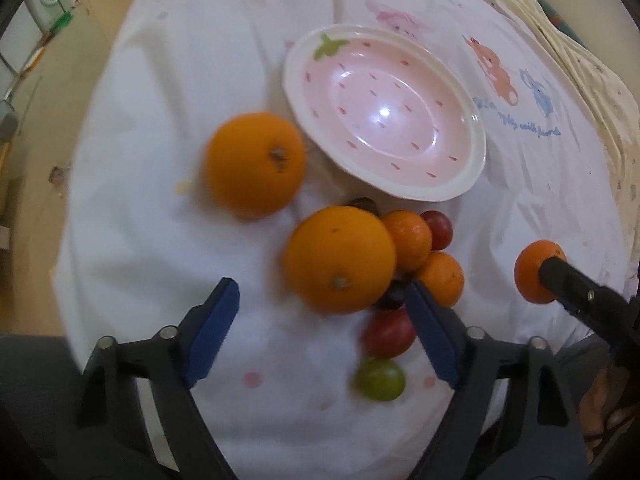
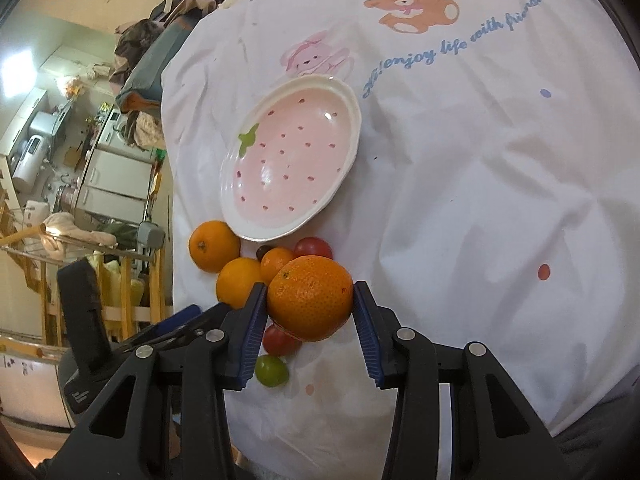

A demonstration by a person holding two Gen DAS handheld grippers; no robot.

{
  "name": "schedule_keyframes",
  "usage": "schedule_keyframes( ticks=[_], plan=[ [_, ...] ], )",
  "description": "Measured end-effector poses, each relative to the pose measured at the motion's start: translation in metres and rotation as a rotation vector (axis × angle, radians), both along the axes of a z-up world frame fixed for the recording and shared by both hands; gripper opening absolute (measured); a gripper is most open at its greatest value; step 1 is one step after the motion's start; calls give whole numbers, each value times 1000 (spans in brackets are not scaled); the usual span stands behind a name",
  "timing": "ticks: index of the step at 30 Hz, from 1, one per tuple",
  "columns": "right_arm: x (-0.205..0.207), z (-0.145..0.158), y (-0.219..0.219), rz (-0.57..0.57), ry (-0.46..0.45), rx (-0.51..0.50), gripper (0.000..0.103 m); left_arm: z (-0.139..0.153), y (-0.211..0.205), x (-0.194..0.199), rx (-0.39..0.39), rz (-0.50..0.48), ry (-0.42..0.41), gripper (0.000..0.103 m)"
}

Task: Organize fruits
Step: 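Grasp a small mandarin with the right tool while the left tool grasps a large orange, then carry both fruits into the pink plate and open both tools to release them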

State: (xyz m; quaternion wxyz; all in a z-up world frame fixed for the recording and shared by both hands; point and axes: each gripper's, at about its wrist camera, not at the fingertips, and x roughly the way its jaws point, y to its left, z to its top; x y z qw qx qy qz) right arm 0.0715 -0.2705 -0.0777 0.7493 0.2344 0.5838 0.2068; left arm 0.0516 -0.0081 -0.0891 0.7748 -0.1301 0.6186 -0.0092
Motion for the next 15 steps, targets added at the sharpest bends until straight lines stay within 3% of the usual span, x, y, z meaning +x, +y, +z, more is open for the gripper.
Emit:
schedule_keyframes(
  ticks=[3,9,11,15],
  plan=[
    [0,-2,-1,-1,8,4,45,-6,-2,7,-7,7,6,74],
    [1,-1,0,5,-2,16,45,-22,0,17,-32,34,40,72],
    [2,0,0,7,-6,16,45,-23,-1,17,-63,38,31,62],
    [2,0,0,6,-4,17,45,-20,-2,13,-45,39,24,58]
  ],
)
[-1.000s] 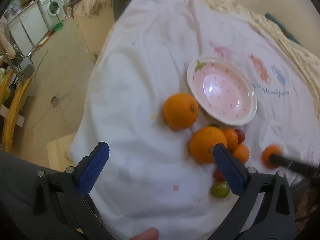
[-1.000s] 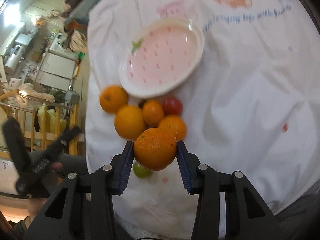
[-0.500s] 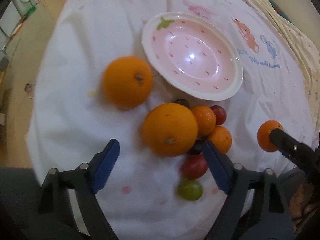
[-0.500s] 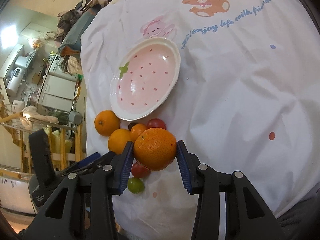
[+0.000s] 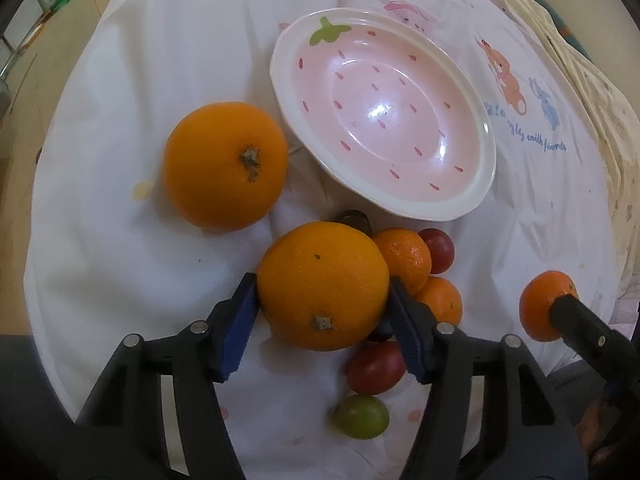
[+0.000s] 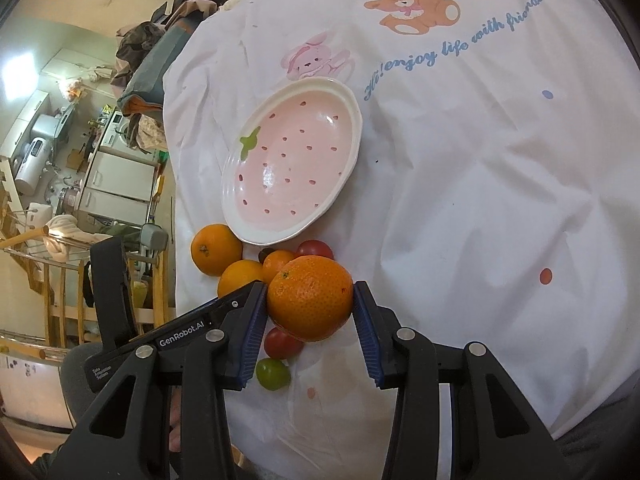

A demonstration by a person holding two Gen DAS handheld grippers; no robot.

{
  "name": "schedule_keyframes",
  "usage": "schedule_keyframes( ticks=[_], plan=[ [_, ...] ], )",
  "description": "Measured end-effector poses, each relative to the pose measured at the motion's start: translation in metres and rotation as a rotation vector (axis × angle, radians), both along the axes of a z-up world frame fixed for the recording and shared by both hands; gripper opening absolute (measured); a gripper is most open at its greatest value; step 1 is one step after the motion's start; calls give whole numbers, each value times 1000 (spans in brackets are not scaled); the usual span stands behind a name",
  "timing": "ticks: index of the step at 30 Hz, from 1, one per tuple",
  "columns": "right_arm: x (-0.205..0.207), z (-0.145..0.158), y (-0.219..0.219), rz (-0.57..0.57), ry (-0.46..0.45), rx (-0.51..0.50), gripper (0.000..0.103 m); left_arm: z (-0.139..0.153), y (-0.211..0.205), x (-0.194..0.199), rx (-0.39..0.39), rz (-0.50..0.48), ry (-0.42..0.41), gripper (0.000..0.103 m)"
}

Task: Organize fruits
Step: 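Carry both fruits into the pink plate and open both tools to release them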

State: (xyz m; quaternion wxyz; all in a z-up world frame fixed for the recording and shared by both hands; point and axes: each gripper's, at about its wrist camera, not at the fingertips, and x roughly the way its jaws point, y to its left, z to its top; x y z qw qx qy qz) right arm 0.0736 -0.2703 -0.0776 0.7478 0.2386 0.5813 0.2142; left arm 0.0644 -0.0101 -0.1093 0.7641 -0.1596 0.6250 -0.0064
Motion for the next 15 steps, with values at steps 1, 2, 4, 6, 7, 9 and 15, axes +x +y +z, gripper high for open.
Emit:
schedule_keyframes(
  ticks=[1,2,4,6,7,9,15],
  plan=[
    [0,0,0,0,-1,-1,45,1,-1,-1,6,-3,2,58],
    [0,0,0,0,-1,-1,45,1,-1,-2,10,-4,4,58],
    [1,0,0,-1,-4,-3,45,4,-2,-3,17,-9,4,57],
    [0,1,0,-2,-9,-4,45,8,-5,-5,37,-26,-4,57],
    [0,2,0,-2,-10,-3,45,11,-4,-7,50,-31,-9,57],
    [1,3,0,-4,-14,2,45,17,-2,-11,61,-27,-17,57],
    [-2,10,2,-1,-42,7,45,42,4,-20,98,-29,-74,57]
  ],
)
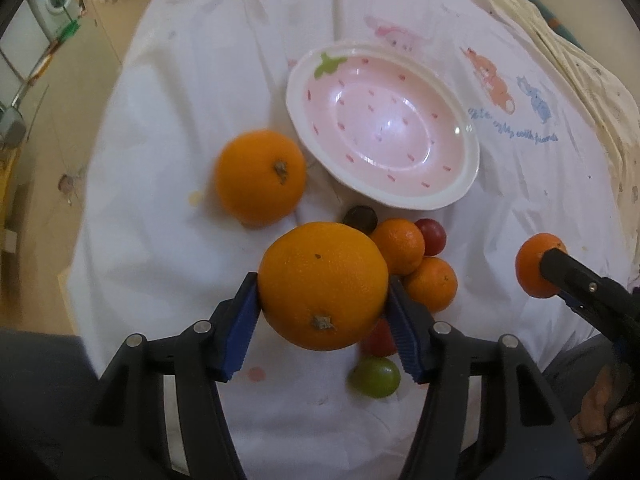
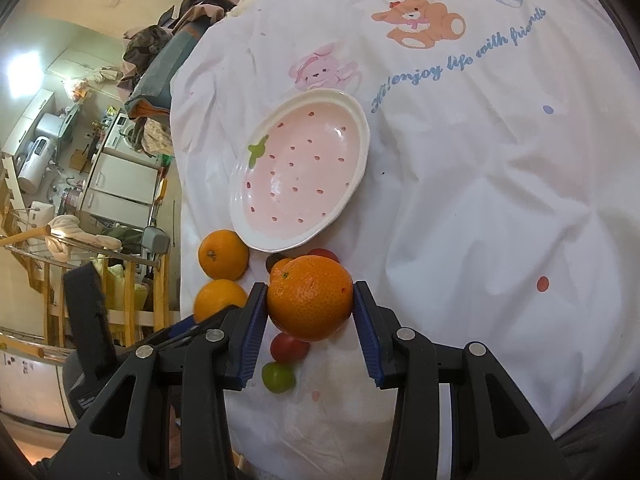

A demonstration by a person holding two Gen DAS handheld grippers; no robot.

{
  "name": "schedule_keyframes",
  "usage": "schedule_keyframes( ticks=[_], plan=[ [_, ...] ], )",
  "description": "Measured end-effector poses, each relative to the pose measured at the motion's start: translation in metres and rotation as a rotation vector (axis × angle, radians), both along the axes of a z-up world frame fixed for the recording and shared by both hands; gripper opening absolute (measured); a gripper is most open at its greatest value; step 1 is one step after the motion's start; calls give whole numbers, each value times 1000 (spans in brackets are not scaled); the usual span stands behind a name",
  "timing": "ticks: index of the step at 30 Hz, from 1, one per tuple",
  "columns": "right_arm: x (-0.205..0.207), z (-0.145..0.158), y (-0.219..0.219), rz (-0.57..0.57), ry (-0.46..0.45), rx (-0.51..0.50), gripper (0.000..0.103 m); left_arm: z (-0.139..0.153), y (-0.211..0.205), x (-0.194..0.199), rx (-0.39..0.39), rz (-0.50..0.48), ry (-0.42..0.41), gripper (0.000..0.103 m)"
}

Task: Organize fruits
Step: 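Carry both fruits into the pink plate and open both tools to release them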

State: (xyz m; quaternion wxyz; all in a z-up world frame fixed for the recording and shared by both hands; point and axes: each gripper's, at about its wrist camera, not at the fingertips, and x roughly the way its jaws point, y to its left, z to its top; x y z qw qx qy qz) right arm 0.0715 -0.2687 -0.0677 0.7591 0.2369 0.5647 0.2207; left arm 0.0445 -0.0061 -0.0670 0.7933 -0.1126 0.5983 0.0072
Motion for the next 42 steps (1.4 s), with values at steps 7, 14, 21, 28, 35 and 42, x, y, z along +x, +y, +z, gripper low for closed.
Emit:
schedule_keyframes(
  ticks=[7,14,21,28,35,42],
  plan=[
    [1,14,-9,-27,-41,29,45,33,9,4,9,-8,-53,57],
    [26,42,-10,-38,-85,53,45,61,10,32,48,-48,-86,57],
    [69,60,3,-16,-117,34,45,72,8,76,66,-84,-95,57],
    [115,58,20,16,-132,5,45,56,1,112,81,-124,-72,57],
    [156,30,35,35,-83,-6,45,29,0,141,102,-147,-33,57],
    [189,-17,53,56,9,-33,45,-2,-11,162,110,-218,6,57]
  ],
)
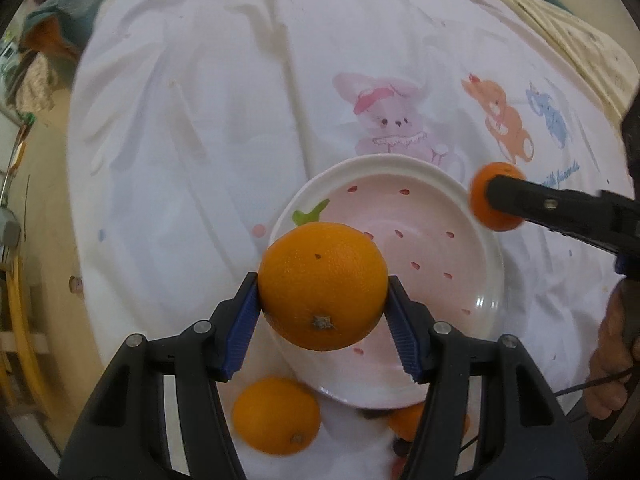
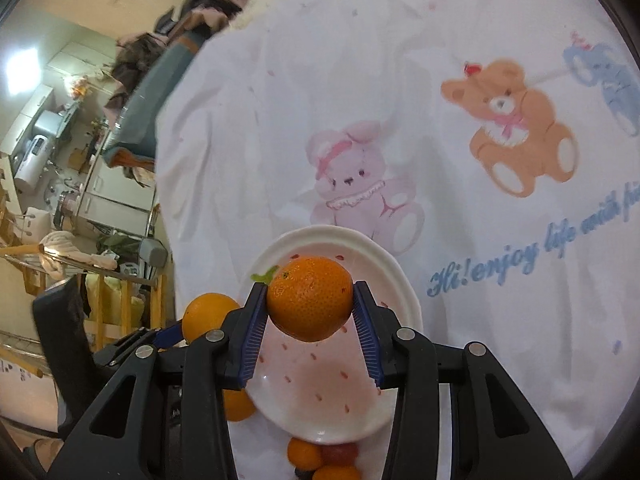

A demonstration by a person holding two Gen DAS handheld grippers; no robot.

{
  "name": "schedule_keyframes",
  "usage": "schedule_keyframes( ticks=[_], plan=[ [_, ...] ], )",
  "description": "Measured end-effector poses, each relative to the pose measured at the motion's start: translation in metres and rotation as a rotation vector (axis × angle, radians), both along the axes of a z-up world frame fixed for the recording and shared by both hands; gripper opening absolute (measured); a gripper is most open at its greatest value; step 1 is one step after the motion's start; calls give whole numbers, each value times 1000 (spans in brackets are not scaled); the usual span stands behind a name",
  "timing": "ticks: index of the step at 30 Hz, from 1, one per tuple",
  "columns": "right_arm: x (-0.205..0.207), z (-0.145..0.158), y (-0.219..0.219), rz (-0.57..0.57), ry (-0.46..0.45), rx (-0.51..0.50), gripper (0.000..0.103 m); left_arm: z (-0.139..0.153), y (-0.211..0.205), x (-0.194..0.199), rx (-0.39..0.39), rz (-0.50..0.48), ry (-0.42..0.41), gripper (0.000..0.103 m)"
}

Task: Organize fruits
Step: 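Carry both fruits into the pink plate and open both tools to release them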

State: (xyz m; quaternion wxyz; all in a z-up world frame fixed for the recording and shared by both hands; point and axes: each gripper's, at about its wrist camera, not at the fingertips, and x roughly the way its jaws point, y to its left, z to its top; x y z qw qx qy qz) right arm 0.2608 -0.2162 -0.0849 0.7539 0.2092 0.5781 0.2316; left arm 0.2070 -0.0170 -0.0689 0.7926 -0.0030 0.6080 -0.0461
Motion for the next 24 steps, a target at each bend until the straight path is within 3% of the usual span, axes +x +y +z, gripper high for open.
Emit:
schedule_keyframes(
  ticks=[6,13,24],
  plan=[
    [13,-33,6,2,78,-15,45,-21,-7,11,-9,-21,47,57],
    [25,-45,19,17,114,-17,45,-35,-6,19,-27,-17,88,57],
    [27,-52,24,27,131,3,47,-41,-15,27,-23,-28,39,59]
  ],
)
